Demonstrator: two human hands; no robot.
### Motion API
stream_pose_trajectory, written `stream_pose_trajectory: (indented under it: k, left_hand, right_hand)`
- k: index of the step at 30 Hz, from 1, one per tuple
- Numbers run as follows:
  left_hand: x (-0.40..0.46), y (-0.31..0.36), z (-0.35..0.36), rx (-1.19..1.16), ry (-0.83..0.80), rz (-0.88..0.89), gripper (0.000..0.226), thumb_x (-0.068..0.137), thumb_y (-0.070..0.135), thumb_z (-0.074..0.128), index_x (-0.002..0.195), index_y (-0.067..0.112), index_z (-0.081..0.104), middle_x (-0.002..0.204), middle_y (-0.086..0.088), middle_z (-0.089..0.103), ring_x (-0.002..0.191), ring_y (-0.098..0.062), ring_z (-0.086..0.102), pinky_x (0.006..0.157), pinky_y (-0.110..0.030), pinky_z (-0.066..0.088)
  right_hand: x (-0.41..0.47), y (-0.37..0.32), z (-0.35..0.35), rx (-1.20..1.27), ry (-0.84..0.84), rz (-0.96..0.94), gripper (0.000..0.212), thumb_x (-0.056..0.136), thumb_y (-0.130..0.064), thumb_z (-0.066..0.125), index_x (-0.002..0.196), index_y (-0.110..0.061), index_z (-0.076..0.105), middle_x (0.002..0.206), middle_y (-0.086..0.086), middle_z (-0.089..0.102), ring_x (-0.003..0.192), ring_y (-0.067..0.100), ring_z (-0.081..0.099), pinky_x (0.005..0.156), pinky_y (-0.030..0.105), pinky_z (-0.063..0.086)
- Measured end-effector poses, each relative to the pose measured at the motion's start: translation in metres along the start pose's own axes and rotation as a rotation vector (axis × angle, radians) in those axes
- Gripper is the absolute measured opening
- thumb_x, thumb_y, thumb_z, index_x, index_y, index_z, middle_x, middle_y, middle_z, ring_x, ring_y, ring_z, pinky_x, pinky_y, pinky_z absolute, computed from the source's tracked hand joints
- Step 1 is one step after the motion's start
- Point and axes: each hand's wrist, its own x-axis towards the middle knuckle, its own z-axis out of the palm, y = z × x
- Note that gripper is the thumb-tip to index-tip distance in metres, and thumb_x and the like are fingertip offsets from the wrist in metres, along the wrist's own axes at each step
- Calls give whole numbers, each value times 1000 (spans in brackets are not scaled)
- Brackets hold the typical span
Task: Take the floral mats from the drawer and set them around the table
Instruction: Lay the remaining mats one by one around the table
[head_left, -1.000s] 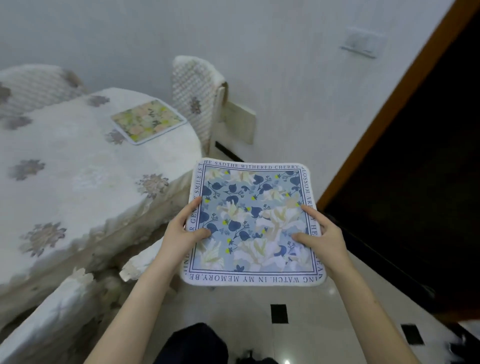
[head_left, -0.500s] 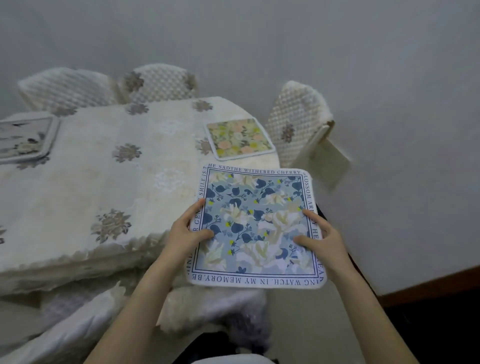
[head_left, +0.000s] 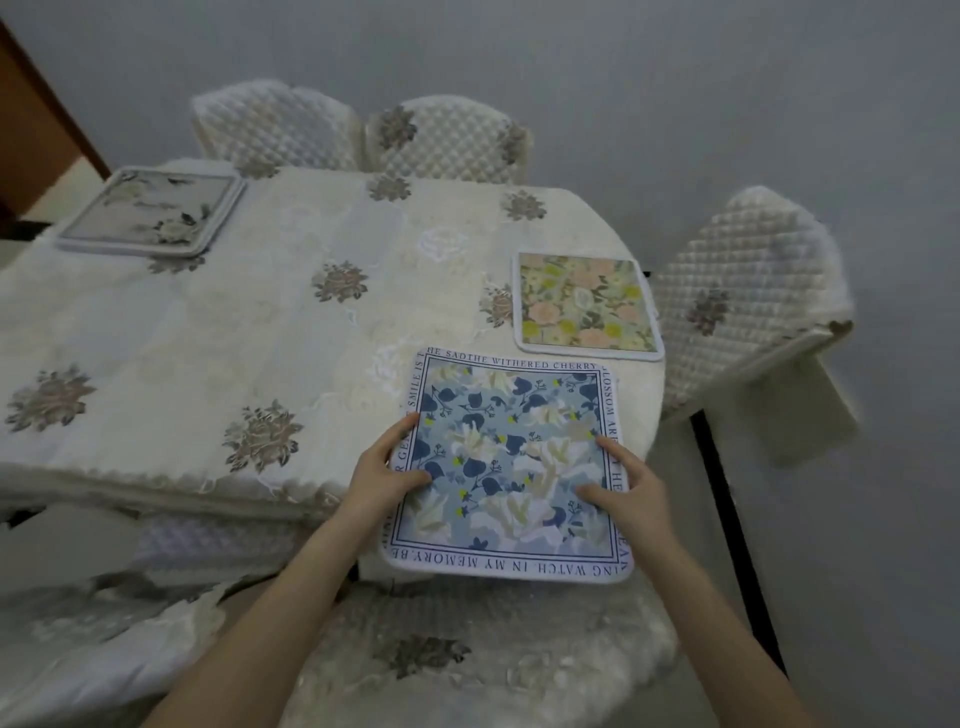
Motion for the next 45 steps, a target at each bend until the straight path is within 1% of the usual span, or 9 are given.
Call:
stream_pose_trajectory:
  k: [8, 11, 18, 22, 27, 31, 34, 36, 45]
  left_hand:
    - [59, -29, -1, 68, 153, 2, 75, 76, -13, 67, 137, 26, 48, 140, 2, 47, 110, -17, 58, 80, -27, 57]
    - [80, -39, -3, 52, 196, -6, 76, 74, -14, 67, 135, 27, 50, 139, 1, 49, 113, -20, 58, 83, -32, 57]
    - [109, -53, -9, 62, 233, 19, 76, 73, -19, 65, 137, 18, 49, 129, 7, 48, 99, -7, 56, 68, -10, 52]
    - [125, -63, -10, 63, 221, 56, 75, 73, -18, 64, 136, 21, 50, 129, 8, 49, 101, -8, 57, 68, -10, 52]
    - [140, -83, -15, 190, 217, 72, 74, 73, -9, 67, 135, 27, 50, 137, 4, 50, 117, -17, 54, 88, -29, 53]
    - [137, -92, -5, 602, 260, 136, 63, 85, 11, 62, 143, 20, 40, 146, -8, 36, 132, -28, 28, 108, -30, 22]
    - [129, -112, -1, 926, 264, 215, 58, 98, 37, 30, 152, 20, 17, 159, -9, 5, 145, -25, 5, 117, -33, 8]
    - [128, -125, 0, 1027, 271, 260, 60, 97, 40, 15, 151, 15, 12, 158, -9, 3, 147, -24, 1, 119, -29, 0]
    - [146, -87, 8, 1252, 241, 270, 59, 90, 33, 29, 137, 2, 48, 143, -17, 44, 134, -32, 41, 112, -42, 14]
  right_hand:
    - [83, 26, 39, -76, -97, -47, 63, 72, 5, 76, 126, -24, 59, 126, -1, 57, 111, 16, 58, 86, 31, 56]
    - [101, 33, 54, -114, -86, -82, 63, 75, 5, 74, 131, -19, 56, 122, -5, 55, 109, 9, 53, 76, 8, 51]
    - [126, 41, 77, -165, -88, -117, 63, 75, 7, 72, 131, -15, 55, 122, -6, 52, 111, 6, 46, 68, -6, 39]
    - [141, 48, 80, -195, -56, -103, 62, 74, 5, 74, 131, -14, 56, 120, -5, 53, 109, 7, 48, 69, -1, 44]
    - [141, 62, 80, -223, -32, -92, 58, 78, -4, 74, 131, -20, 55, 117, -7, 55, 109, 12, 55, 91, 32, 53]
    - [141, 82, 84, -530, -11, -242, 58, 87, -15, 67, 140, -16, 45, 143, 11, 34, 129, 21, 33, 108, 35, 34]
    - [137, 101, 89, -787, -8, -394, 52, 96, -22, 53, 145, -14, 39, 155, 20, 15, 138, 31, 18, 112, 44, 26]
    - [136, 111, 91, -935, 22, -444, 52, 99, -34, 36, 148, -16, 34, 156, 22, 15, 139, 33, 18, 113, 44, 21]
    - [143, 92, 96, -1088, -7, -418, 61, 95, -43, 16, 150, -19, 28, 157, 9, 20, 146, 23, 12, 118, 44, 9]
